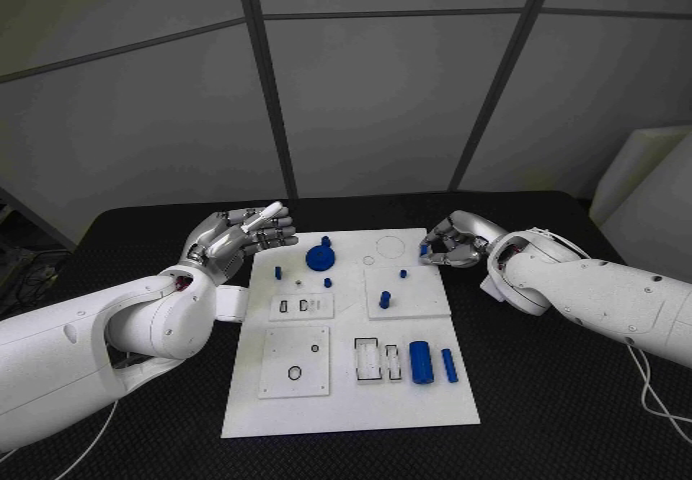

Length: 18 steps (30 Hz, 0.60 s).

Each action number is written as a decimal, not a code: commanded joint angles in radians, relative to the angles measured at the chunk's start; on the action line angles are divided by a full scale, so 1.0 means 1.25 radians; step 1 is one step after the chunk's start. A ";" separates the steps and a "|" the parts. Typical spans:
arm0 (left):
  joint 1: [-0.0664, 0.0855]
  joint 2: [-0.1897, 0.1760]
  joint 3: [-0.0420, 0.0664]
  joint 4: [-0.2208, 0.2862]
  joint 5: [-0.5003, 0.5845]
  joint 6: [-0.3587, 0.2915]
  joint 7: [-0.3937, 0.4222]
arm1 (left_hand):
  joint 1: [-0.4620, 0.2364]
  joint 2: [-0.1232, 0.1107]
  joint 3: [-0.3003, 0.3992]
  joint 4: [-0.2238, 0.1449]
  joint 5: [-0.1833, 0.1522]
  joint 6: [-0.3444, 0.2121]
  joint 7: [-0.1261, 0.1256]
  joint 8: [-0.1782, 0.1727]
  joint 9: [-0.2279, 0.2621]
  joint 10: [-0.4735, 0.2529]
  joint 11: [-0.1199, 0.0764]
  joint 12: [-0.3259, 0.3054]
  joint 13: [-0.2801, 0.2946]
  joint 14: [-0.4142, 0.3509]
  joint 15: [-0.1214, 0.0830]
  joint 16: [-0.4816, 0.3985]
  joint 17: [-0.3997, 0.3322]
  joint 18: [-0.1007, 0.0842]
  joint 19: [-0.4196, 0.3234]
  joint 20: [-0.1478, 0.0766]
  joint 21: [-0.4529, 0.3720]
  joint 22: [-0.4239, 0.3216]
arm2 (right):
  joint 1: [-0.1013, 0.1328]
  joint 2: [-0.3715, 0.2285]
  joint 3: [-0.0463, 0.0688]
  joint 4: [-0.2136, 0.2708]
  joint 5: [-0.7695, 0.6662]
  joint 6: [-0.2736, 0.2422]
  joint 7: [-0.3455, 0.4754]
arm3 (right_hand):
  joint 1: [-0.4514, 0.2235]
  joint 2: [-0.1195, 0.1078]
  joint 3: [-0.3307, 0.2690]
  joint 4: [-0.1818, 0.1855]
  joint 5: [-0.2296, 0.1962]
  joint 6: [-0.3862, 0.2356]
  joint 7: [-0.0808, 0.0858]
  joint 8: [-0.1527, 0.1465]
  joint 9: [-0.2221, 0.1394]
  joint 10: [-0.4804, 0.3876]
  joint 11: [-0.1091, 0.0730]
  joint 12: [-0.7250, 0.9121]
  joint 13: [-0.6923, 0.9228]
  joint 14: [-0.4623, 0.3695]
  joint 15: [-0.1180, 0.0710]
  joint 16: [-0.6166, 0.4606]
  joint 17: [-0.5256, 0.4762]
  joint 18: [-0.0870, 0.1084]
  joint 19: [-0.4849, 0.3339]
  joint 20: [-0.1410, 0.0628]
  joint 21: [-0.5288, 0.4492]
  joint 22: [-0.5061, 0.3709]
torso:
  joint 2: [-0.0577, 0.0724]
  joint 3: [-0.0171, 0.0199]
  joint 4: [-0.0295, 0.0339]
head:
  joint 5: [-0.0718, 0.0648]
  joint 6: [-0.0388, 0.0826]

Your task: Assemble the parts on the task board

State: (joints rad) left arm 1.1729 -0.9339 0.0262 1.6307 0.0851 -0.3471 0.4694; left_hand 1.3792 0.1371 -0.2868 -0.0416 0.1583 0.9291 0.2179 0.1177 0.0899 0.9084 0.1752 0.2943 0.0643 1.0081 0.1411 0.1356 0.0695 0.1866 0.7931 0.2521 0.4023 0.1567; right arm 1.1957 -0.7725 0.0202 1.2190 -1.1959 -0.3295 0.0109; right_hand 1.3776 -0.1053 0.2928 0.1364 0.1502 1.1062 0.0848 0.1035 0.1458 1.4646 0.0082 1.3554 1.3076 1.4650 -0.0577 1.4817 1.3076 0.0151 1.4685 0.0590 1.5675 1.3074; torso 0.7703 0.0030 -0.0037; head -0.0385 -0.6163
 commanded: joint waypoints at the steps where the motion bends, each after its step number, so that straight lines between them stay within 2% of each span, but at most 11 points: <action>1: 0.001 0.001 0.001 0.001 -0.005 0.011 0.002 | -0.003 0.002 0.001 -0.004 -0.003 0.003 0.003 -0.003 -0.001 0.005 0.002 -0.005 -0.001 0.000 0.005 -0.003 -0.001 -0.005 0.003 0.001 0.001 -0.001 | 0.001 -0.001 0.000 0.005 0.000 -0.034 0.000 | 0.006 0.025 0.008 -0.007 0.008 0.013 -0.006 0.007 0.013 0.013 -0.007 0.003 0.086 0.056 -0.007 0.004 0.082 -0.012 0.082 -0.008 0.003 0.211 | -0.001 0.0000 -0.0005 | 0.000 0.000; 5: 0.001 0.000 0.001 0.000 -0.005 0.011 0.001 | -0.006 0.003 -0.001 -0.005 -0.004 0.002 0.004 -0.006 -0.002 0.005 0.003 -0.008 -0.001 0.000 0.006 -0.005 -0.001 -0.005 0.003 0.001 0.000 -0.002 | 0.001 -0.006 0.001 0.020 0.001 -0.062 0.001 | 0.015 0.040 0.018 -0.020 0.013 0.012 -0.006 0.002 0.016 0.014 -0.009 0.002 0.086 0.057 -0.009 0.004 0.084 -0.012 0.082 -0.011 0.003 0.211 | -0.001 0.0003 -0.0006 | 0.000 0.000; 10: 0.001 -0.001 0.001 -0.001 -0.005 0.012 0.000 | -0.006 0.003 -0.001 -0.005 -0.004 0.002 0.004 -0.006 -0.002 0.005 0.003 -0.008 -0.001 0.000 0.006 -0.005 -0.001 -0.005 0.003 0.001 0.000 -0.002 | 0.002 -0.023 0.003 0.072 0.001 -0.085 -0.011 | 0.017 0.045 0.022 -0.029 0.021 0.010 -0.005 -0.001 0.019 0.013 -0.008 0.001 0.085 0.056 -0.009 0.004 0.084 -0.012 0.082 -0.012 0.003 0.211 | -0.004 -0.0014 -0.0009 | -0.001 -0.001; 15: 0.001 -0.003 0.001 -0.002 -0.005 0.011 0.000 | -0.006 0.003 -0.001 -0.005 -0.004 0.002 0.004 -0.006 -0.002 0.005 0.003 -0.008 -0.001 0.000 0.006 -0.005 -0.001 -0.005 0.003 0.001 0.000 -0.002 | 0.002 -0.034 0.017 0.138 -0.001 -0.087 -0.038 | 0.016 0.046 0.022 -0.031 0.023 0.008 -0.004 -0.003 0.020 0.012 -0.007 -0.002 0.084 0.056 -0.009 0.003 0.082 -0.012 0.082 -0.012 0.003 0.211 | -0.007 -0.0025 -0.0016 | 0.001 -0.001; 18: 0.001 -0.004 0.001 -0.003 -0.005 0.011 -0.001 | -0.006 0.003 -0.001 -0.005 -0.004 0.002 0.004 -0.006 -0.002 0.005 0.003 -0.008 -0.001 0.000 0.006 -0.005 -0.001 -0.005 0.003 0.001 0.000 -0.002 | 0.003 -0.033 0.022 0.175 -0.007 -0.082 -0.059 | 0.015 0.046 0.022 -0.032 0.024 0.007 -0.003 -0.004 0.020 0.012 -0.007 -0.002 0.084 0.056 -0.009 0.003 0.082 -0.012 0.082 -0.012 0.003 0.211 | -0.010 -0.0039 -0.0008 | 0.006 -0.002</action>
State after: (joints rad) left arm 1.1728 -0.9386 0.0262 1.6271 0.0851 -0.3457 0.4655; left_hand 1.3793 0.1371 -0.2868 -0.0416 0.1583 0.9291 0.2179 0.1136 0.0884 0.9084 0.1752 0.2884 0.0643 1.0081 0.1411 0.1356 0.0695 0.1866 0.7931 0.2522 0.4023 0.1553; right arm 1.1968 -0.8152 0.0466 1.4254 -1.1960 -0.4099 -0.0247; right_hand 1.3869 -0.0674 0.3206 0.1027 0.1763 1.1073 0.0853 0.1004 0.1446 1.4684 0.0052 1.3554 1.3076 1.4650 -0.0646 1.4814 1.3075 0.0150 1.4690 0.0516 1.5676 1.3073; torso 0.7618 0.0000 -0.0051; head -0.0346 -0.6185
